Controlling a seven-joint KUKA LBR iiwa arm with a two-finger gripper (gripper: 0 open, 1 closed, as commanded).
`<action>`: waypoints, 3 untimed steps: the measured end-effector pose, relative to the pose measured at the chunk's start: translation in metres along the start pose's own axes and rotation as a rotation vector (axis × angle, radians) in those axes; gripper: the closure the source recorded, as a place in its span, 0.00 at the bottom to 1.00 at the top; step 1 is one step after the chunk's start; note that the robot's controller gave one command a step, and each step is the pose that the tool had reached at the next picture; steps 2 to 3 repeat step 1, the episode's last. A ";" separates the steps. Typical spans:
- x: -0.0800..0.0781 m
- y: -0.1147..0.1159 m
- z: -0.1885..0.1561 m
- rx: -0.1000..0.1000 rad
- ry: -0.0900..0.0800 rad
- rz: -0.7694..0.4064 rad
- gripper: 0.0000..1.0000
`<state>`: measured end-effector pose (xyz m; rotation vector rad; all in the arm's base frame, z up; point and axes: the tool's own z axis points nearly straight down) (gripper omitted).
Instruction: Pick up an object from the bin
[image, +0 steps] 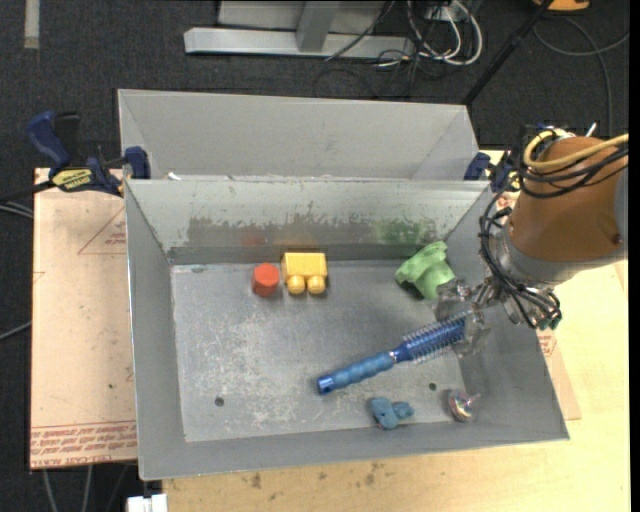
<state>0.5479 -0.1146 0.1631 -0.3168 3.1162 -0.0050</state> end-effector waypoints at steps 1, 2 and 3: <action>0.002 0.004 -0.056 -0.002 0.001 0.018 1.00; 0.002 0.004 -0.056 -0.002 0.001 0.018 1.00; 0.002 0.004 -0.056 -0.002 0.001 0.018 1.00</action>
Offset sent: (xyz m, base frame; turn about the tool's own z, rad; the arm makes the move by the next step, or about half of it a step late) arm -0.0050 0.0035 0.0525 0.0178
